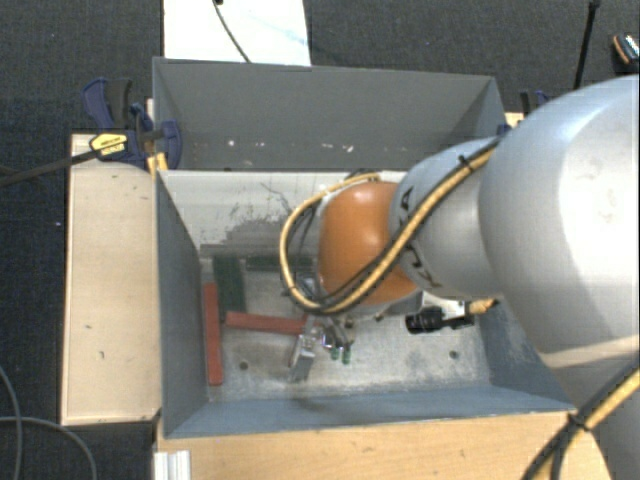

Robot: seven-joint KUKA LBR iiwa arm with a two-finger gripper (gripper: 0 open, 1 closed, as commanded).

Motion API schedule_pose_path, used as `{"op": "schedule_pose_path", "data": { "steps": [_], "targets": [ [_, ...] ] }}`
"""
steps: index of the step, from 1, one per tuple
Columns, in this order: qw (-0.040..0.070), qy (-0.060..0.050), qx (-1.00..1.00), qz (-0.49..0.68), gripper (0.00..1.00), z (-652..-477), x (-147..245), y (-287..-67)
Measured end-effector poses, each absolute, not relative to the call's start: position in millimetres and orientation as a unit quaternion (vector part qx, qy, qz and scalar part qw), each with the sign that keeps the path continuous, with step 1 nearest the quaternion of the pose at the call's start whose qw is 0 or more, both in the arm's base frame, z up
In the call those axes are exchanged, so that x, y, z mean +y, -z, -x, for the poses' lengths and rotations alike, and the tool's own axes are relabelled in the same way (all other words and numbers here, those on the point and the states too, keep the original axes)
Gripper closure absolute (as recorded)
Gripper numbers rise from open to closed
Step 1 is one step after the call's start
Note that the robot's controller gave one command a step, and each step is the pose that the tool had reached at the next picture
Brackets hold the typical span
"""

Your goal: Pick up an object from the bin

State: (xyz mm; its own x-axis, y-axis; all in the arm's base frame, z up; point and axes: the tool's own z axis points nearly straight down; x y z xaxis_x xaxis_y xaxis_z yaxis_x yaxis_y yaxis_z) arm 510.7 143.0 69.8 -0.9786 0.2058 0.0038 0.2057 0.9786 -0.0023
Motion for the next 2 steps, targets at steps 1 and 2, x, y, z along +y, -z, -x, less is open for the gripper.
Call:
{"op": "schedule_pose_path", "data": {
  "steps": [1, 2],
  "targets": [
    [0.001, 0.000, -0.986, 0.164, 0.00, -493.6, 127.9, -70.0],
    [0.001, 0.000, -0.986, 0.167, 0.00, -493.7, 128.0, -70.0]
  ]
}}
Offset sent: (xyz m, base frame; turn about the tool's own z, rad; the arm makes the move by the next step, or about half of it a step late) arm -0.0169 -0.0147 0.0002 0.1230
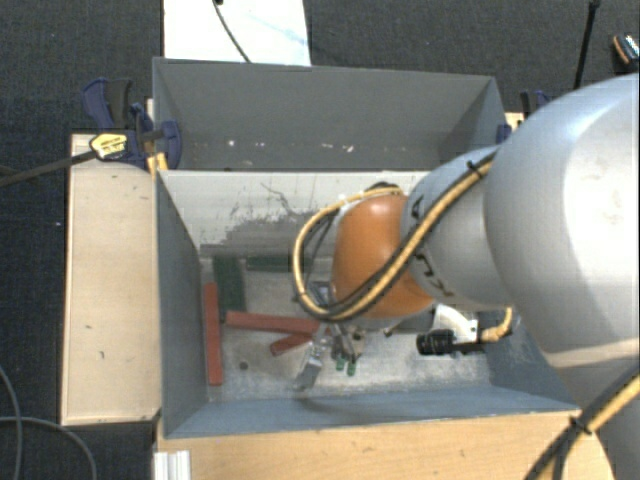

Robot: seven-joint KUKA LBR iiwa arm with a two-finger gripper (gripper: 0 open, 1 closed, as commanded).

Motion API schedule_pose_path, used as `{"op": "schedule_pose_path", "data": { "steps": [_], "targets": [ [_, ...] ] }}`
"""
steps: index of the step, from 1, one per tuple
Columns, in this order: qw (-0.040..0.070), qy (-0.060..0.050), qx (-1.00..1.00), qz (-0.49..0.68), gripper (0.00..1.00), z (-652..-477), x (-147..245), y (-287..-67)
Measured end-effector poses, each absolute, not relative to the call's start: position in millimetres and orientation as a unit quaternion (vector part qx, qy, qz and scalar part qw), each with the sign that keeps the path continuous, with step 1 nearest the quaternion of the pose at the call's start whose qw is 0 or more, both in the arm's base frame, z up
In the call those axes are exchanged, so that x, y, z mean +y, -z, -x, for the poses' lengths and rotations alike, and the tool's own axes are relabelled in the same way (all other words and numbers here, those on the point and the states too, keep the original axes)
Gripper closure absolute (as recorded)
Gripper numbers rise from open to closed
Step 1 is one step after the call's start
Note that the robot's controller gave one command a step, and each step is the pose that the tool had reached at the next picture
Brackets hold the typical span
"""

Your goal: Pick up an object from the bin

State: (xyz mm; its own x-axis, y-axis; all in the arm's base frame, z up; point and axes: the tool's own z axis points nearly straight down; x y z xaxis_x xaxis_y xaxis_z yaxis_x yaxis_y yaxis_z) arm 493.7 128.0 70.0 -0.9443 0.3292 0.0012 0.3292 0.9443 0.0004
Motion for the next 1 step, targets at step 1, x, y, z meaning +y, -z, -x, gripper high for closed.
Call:
{"op": "schedule_pose_path", "data": {
  "steps": [1],
  "targets": [
    [0.002, 0.000, -0.978, 0.208, 0.00, -482.0, 158.8, -70.0]
  ]
}}
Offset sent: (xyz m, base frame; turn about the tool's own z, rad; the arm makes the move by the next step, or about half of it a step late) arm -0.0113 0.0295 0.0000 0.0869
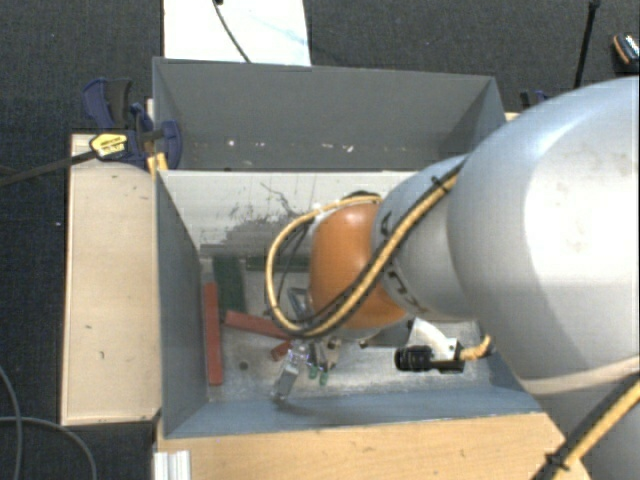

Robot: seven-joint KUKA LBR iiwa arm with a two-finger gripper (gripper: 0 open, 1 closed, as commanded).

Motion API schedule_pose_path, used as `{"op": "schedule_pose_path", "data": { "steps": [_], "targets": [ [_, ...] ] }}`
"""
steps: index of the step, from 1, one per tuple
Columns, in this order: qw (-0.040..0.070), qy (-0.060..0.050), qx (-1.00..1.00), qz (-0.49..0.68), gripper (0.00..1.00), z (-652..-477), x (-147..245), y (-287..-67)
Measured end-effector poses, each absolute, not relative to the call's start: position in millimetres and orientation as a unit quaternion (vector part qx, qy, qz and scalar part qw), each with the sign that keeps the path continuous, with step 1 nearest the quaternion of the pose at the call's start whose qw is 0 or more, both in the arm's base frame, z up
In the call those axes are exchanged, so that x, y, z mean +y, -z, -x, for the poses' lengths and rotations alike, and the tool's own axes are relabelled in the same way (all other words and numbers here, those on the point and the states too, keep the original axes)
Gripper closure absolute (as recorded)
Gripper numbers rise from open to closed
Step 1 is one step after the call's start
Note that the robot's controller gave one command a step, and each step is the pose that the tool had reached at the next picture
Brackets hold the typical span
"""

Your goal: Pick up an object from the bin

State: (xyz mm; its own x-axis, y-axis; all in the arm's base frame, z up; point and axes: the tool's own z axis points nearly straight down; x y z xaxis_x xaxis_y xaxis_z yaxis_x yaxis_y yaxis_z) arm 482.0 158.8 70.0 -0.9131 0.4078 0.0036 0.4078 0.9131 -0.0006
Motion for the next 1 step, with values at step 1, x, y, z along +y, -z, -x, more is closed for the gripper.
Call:
{"op": "schedule_pose_path", "data": {
  "steps": [1],
  "targets": [
    [0.002, 0.000, -0.978, 0.211, 1.00, -482.3, 157.7, -70.0]
  ]
}}
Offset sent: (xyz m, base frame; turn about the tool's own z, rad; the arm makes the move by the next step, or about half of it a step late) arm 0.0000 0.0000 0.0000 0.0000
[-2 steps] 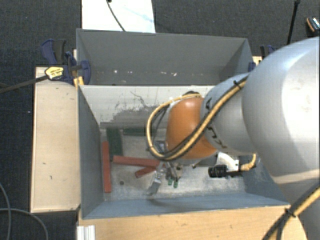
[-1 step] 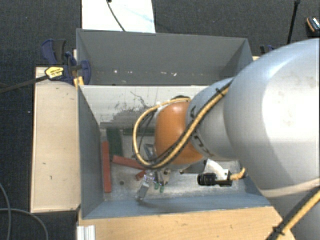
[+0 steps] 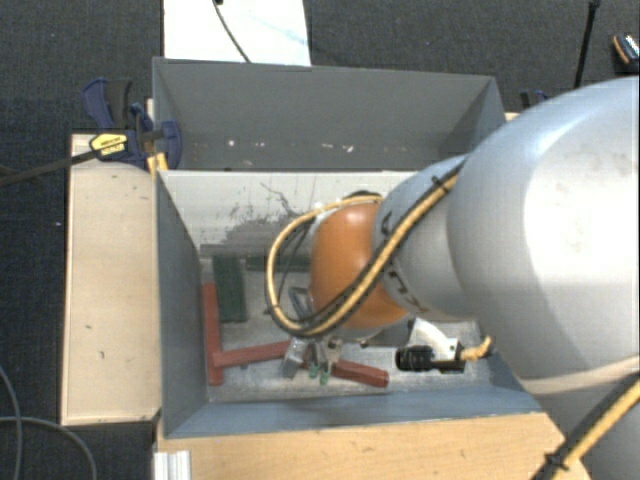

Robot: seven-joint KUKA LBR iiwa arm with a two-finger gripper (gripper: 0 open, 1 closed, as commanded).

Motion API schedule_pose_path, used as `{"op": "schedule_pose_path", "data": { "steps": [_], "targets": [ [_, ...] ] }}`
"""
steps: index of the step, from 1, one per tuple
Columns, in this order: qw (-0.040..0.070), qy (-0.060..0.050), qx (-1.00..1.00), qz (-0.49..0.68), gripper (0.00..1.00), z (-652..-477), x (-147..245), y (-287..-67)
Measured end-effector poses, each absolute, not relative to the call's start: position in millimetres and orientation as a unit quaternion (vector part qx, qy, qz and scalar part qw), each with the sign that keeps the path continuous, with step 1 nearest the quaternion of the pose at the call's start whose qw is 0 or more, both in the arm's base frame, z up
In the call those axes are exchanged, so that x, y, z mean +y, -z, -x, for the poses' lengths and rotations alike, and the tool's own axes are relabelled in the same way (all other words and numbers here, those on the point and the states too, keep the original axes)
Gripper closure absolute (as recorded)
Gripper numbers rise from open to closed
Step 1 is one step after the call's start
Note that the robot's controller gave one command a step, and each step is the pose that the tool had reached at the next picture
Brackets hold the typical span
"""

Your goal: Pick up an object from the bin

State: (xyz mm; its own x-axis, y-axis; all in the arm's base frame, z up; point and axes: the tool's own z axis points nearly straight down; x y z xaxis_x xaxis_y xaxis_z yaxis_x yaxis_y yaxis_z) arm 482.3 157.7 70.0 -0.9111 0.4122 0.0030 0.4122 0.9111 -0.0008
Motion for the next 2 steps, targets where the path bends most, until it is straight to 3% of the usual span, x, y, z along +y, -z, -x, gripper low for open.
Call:
{"op": "schedule_pose_path", "data": {
  "steps": [1, 2],
  "targets": [
    [-0.002, 0.001, -0.977, 0.211, 1.00, -483.1, 157.9, -100.7],
    [-0.002, 0.001, -0.977, 0.212, 1.00, -483.6, 158.0, -118.0]
  ]
}}
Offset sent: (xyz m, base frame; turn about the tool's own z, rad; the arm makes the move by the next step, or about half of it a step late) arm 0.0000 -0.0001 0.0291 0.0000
